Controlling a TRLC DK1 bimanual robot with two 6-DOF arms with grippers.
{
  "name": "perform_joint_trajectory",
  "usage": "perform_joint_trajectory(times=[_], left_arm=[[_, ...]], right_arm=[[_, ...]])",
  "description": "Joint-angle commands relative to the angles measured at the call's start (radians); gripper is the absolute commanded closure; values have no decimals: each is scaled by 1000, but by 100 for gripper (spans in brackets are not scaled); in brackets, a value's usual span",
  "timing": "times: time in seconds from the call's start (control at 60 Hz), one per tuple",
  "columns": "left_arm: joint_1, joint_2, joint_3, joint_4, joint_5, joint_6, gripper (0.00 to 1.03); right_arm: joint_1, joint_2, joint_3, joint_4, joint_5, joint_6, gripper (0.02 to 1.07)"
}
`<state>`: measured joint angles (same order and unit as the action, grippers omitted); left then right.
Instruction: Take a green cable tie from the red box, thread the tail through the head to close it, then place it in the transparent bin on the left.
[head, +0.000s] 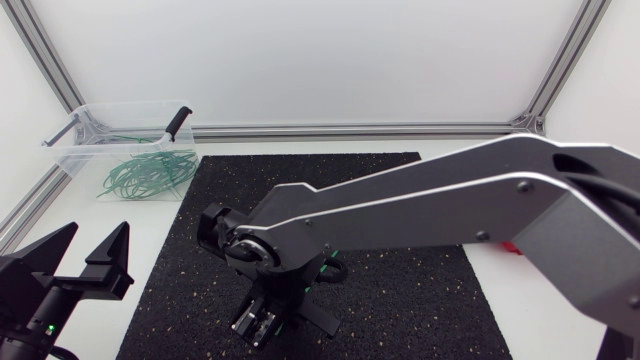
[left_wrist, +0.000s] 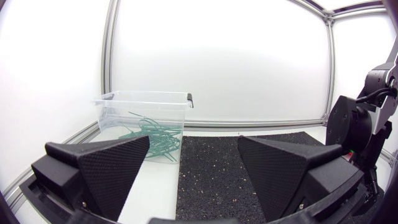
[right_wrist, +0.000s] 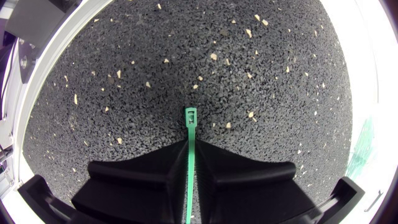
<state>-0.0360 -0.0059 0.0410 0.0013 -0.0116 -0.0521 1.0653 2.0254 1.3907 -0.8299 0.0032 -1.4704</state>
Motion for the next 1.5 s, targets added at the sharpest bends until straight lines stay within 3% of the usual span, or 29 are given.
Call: perform_joint_trajectory(times=[0.0, 0.167, 0.25, 0.55, 0.65, 0.733, 1.117, 1.483], left_arm=[[-1, 7, -38, -27, 5, 9, 4], [-4, 7, -38, -27, 5, 9, 4], [-5, 7, -38, -27, 5, 9, 4], [-7, 7, -38, -27, 5, 9, 4], [-7, 7, -38, -27, 5, 9, 4], [-8, 7, -38, -27, 5, 9, 4], [-12, -2, -38, -26, 5, 9, 4], [15, -8, -12, -20, 7, -25, 4]], right_arm=[[-4, 24, -15, -2, -2, -25, 95], [-7, 15, -19, 2, 1, -18, 93], [-16, 13, -24, 0, 1, -16, 83], [-38, 13, -22, 0, 0, -16, 84], [-39, 19, -21, -2, 0, -16, 85], [-39, 24, -19, -3, 0, -16, 102], [-71, -2, 74, -106, 0, 42, 101], [-202, -77, 226, -121, -6, 320, 101]])
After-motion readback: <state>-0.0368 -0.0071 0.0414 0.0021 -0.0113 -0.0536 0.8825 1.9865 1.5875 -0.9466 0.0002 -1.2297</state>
